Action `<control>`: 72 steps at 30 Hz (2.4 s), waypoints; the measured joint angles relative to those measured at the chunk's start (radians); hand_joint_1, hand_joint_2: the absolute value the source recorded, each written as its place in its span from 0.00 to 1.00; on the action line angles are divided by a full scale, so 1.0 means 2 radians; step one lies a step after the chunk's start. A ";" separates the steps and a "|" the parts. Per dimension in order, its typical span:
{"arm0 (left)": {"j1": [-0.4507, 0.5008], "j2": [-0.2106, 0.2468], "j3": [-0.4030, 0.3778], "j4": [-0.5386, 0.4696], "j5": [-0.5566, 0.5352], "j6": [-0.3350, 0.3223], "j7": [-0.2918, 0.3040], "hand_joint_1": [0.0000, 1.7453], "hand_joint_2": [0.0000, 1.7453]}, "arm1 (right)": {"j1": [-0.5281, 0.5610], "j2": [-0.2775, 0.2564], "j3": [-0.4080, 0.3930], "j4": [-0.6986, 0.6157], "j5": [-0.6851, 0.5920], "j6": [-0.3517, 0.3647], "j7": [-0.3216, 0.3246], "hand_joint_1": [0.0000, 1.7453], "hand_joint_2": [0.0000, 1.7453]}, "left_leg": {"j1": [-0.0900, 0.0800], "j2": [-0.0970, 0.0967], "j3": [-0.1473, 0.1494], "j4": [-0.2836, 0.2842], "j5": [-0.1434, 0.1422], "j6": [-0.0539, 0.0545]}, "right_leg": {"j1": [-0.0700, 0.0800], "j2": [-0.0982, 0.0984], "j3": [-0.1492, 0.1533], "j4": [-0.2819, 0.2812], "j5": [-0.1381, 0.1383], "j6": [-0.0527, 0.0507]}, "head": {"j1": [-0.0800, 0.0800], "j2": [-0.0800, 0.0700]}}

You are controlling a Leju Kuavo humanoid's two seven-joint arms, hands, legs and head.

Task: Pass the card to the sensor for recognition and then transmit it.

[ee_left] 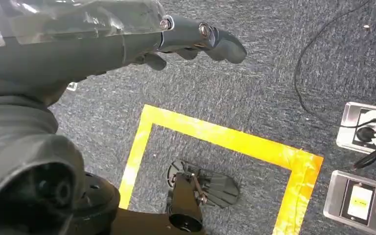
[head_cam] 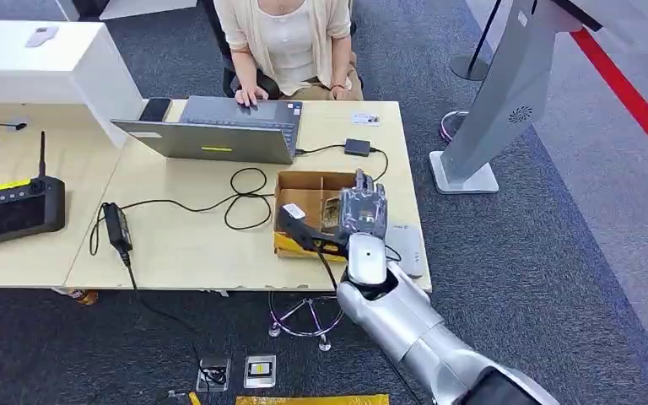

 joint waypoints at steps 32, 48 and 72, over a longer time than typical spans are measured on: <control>-0.004 0.002 0.000 0.000 -0.013 -0.001 0.013 0.00 0.00 | -0.080 -0.002 -0.031 0.007 0.090 0.054 0.000 1.00 1.00 | 0.000 0.000 0.000 0.000 0.000 0.000 | 0.000 0.000 0.000 0.000 0.000 0.000 | 0.000 0.000; -0.006 -0.003 0.000 0.000 -0.020 0.000 0.020 0.00 0.00 | -0.081 -0.003 -0.065 0.002 0.114 0.074 0.000 1.00 1.00 | 0.000 0.000 0.000 0.000 0.000 0.000 | 0.000 0.000 0.000 0.000 0.000 0.000 | 0.000 0.000; -0.013 -0.010 0.000 0.000 -0.030 0.002 0.028 0.00 0.00 | -0.065 -0.014 -0.112 -0.023 0.132 0.091 0.000 1.00 1.00 | 0.000 0.000 0.000 0.000 0.000 0.000 | 0.000 0.000 0.000 0.000 0.000 0.000 | 0.000 0.000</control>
